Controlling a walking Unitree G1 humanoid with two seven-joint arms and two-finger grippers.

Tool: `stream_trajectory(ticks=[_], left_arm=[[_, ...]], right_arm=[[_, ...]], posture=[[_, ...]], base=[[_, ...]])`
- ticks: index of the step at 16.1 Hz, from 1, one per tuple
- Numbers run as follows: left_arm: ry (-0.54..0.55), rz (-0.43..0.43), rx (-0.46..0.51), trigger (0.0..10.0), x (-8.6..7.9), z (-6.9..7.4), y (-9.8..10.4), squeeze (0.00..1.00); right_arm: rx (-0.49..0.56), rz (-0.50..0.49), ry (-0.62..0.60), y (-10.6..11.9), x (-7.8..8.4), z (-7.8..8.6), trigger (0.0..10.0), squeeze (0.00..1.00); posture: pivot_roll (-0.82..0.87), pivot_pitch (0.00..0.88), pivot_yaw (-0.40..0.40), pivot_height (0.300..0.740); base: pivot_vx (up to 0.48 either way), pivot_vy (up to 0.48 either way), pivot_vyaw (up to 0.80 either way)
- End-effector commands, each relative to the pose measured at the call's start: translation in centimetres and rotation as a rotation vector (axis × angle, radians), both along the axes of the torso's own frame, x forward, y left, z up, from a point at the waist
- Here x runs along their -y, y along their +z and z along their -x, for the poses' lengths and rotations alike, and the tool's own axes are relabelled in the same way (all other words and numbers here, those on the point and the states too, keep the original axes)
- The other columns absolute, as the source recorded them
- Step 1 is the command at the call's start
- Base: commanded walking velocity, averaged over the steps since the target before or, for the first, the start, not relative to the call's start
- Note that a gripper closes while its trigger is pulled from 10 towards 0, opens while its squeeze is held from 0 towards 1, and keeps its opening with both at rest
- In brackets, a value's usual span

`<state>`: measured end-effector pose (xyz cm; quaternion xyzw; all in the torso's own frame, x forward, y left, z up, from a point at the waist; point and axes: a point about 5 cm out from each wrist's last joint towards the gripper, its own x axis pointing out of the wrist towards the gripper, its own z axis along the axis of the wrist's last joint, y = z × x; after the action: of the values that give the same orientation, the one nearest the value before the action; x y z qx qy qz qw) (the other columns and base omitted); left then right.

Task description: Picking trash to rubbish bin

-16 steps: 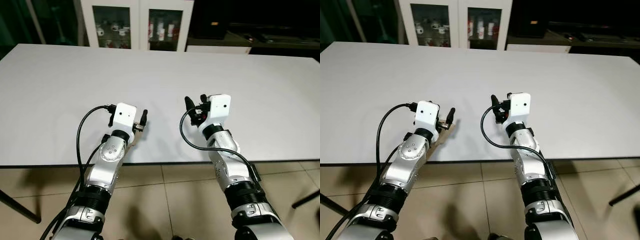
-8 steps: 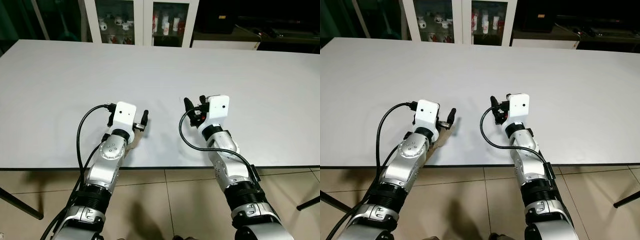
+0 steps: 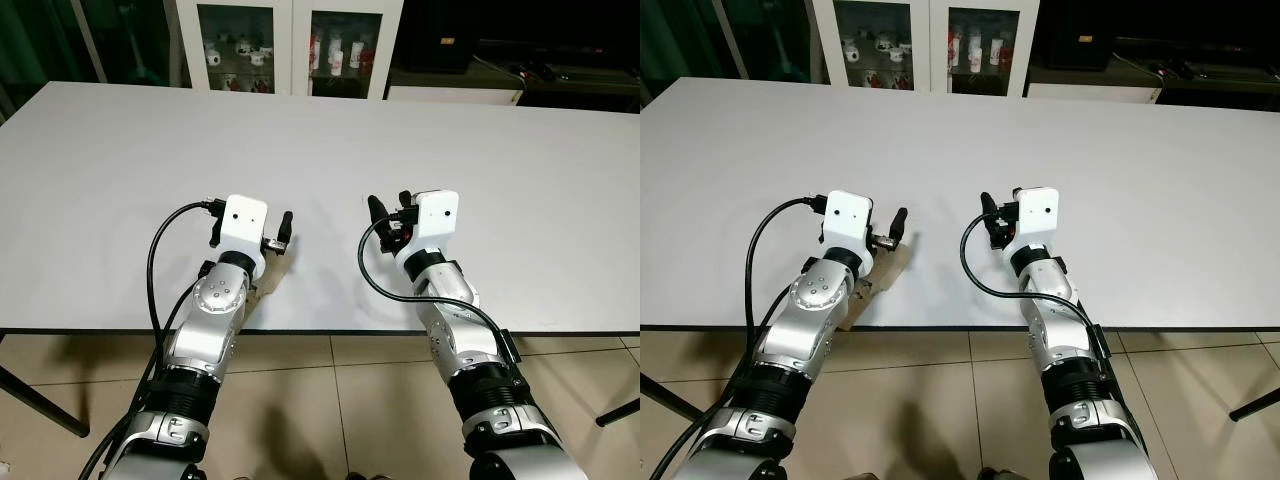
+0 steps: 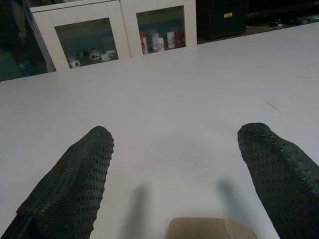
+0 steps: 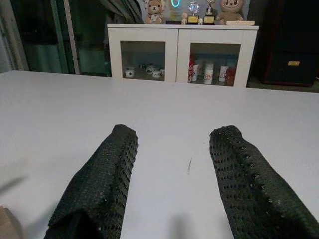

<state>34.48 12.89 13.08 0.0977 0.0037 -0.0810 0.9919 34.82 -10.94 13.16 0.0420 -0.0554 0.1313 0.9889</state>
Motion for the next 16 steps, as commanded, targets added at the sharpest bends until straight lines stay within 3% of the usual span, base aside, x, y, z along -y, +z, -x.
stream_trajectory(ticks=[1,2,8,13,16], left_arm=[[-0.008,-0.017,0.000,10.0,0.3,-0.3,0.6,0.56],[-0.017,-0.026,-0.014,10.0,0.4,-0.3,0.5,0.00],[-0.040,-0.033,-0.109,10.0,1.0,-0.1,-0.9,0.00],[0.028,-0.058,-0.182,10.0,0.4,-0.2,-1.4,0.00],[0.055,-0.041,-0.298,10.0,0.1,0.4,-2.7,0.00]], right_arm=[[-0.012,0.004,-0.011,0.0,0.2,-0.2,10.0,0.00],[-0.011,0.002,-0.011,0.0,0.1,-0.2,10.0,0.00],[-0.013,0.004,-0.006,0.0,0.1,-0.2,10.0,0.00],[-0.016,0.005,-0.005,0.0,0.2,-0.2,10.0,0.00],[-0.021,0.006,0.003,-0.1,0.1,-0.2,10.0,0.00]], posture=[[0.01,0.000,-0.044,0.740],[0.01,0.000,-0.044,0.740],[0.01,0.000,-0.048,0.740],[0.01,0.002,-0.051,0.740],[0.01,0.009,-0.052,0.740]], base=[[0.000,0.000,0.00],[0.000,0.000,0.00],[0.000,0.000,0.00],[0.000,0.000,0.00],[0.000,0.000,0.00]])
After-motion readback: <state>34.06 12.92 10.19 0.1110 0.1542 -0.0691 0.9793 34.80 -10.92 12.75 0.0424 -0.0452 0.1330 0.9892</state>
